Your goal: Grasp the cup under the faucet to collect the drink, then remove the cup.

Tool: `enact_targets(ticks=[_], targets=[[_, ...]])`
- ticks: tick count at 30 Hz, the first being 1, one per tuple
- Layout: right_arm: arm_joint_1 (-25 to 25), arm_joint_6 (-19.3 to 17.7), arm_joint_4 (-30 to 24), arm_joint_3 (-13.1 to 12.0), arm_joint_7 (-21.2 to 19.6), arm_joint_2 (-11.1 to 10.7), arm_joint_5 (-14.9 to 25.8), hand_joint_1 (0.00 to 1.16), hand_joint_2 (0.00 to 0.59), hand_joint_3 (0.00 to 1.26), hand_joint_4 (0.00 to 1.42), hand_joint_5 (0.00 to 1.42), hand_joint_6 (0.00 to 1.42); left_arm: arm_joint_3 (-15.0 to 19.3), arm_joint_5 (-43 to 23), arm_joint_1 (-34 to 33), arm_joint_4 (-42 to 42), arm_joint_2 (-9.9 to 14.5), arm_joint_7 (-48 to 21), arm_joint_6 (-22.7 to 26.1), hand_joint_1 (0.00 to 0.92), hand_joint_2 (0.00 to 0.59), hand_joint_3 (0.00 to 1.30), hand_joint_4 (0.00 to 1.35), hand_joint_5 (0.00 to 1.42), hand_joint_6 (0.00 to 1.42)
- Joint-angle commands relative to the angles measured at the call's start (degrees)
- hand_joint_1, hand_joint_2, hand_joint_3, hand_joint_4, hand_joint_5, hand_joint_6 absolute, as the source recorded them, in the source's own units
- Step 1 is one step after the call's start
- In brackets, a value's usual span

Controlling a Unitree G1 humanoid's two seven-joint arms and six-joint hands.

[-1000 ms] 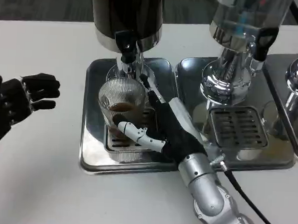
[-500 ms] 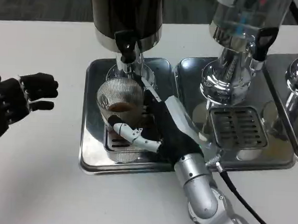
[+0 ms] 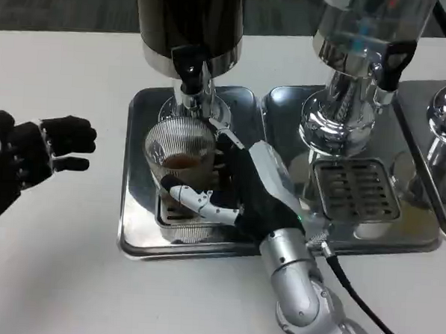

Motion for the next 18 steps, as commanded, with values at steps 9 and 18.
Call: enact_targets(ticks=[9,18], targets=[[1.33,0.36,-1.27,0.41,-6.42,1.12,-2.34,0.64,0.212,0.31,0.47,0.53,0.56,-3.17,1.72,-3.09,0.09,-2.03,-0.19,-0.26,0.0,0.157,0.39,0.28,0.25,0.31],[2.96,-1.53,-2.41,0.33,-12.03,1.05,-3.1,0.65,0.217,0.43,0.61,0.69,0.79,-4.85,2.92,-5.29,2.8,-2.94,0.12,-0.15,0.0,0.151,0.37,0.27,0.24,0.31]])
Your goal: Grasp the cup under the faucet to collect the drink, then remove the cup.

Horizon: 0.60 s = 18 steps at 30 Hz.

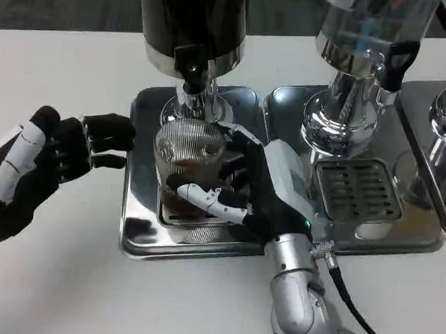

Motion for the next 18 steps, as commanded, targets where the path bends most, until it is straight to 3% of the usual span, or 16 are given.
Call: enact_targets(ticks=[1,11,18], targets=[[1.47,-2.31,-1.88,-0.32,-3.3,0.25,-0.31,0.65,0.217,0.44,0.62,0.7,0.79,-0.76,1.25,-1.64,2.36,-0.39,0.16,-0.19,0.0,0.151,0.37,0.27,0.24,0.31],[3.35,-3.17,-4.7,-0.87,-6.25,-0.7,-1.03,0.67,0.23,0.49,0.67,0.78,0.9,-1.16,1.99,-3.37,5.05,-0.82,0.16,-0.91,0.0,0.153,0.37,0.27,0.24,0.3],[5.57,-2.46,-9.46,-1.76,-6.83,-1.91,-1.66,0.67,0.23,0.5,0.69,0.79,0.91,-1.5,2.4,-4.05,5.72,-1.42,-0.33,-1.33,0.0,0.153,0.36,0.27,0.24,0.31]])
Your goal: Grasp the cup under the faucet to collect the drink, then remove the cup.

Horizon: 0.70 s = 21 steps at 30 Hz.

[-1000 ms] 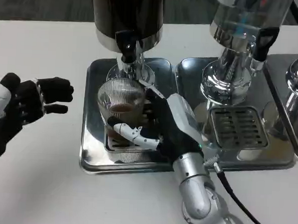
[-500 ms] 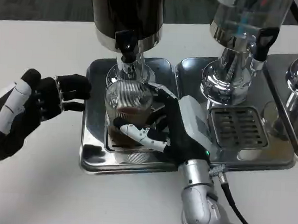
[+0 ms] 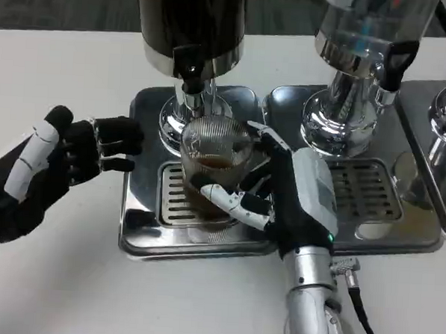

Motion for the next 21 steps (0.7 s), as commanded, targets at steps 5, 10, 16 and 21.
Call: enact_targets(ticks=[5,10,16,21], targets=[[3.15,0.0,-9.33,-2.03,-0.83,-1.67,-0.67,0.67,0.232,0.5,0.7,0.79,0.92,-0.71,0.5,-1.49,0.9,-0.94,-0.8,-1.45,0.0,0.153,0.36,0.27,0.24,0.31],[5.94,1.92,-14.17,-2.5,0.38,-2.52,-0.99,0.68,0.242,0.51,0.7,0.8,0.93,-0.66,0.49,-1.9,1.33,-1.0,-1.14,-1.99,0.0,0.154,0.36,0.26,0.24,0.31],[8.33,3.92,-18.04,-3.01,2.68,-3.83,-0.85,0.68,0.243,0.51,0.7,0.81,0.94,-0.37,0.15,-2.02,1.13,-1.05,-1.56,-2.25,0.0,0.154,0.36,0.26,0.24,0.31],[9.97,4.37,-20.15,-3.47,3.46,-4.3,-1.09,0.68,0.243,0.52,0.71,0.82,0.94,-0.11,0.06,-1.17,0.04,-0.71,-1.86,-3.38,0.0,0.154,0.35,0.25,0.23,0.3]])
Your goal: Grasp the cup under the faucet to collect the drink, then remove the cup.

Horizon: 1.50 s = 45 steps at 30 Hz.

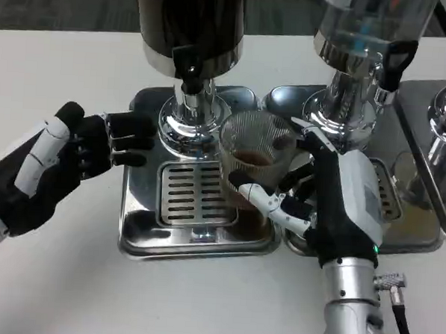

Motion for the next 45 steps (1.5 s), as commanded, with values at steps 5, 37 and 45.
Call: enact_targets(ticks=[5,37,45], targets=[[3.26,0.21,-7.38,-0.97,1.06,-0.78,-0.57,0.68,0.243,0.52,0.72,0.82,0.95,0.86,-0.37,2.63,-4.11,0.83,-1.15,-4.17,0.0,0.154,0.34,0.23,0.23,0.3],[18.56,-0.24,-28.61,-2.48,11.77,-2.15,0.9,0.69,0.246,0.56,0.72,0.85,0.98,1.98,-2.04,14.94,-23.68,2.42,-1.02,-11.52,0.0,0.146,0.31,0.21,0.21,0.3],[22.63,-0.07,-33.43,-2.63,14.24,-3.02,1.07,0.7,0.232,0.57,0.74,0.86,0.98,1.64,-2.16,17.39,-27.35,3.19,-1.37,-15.35,0.0,0.146,0.3,0.2,0.21,0.3]])
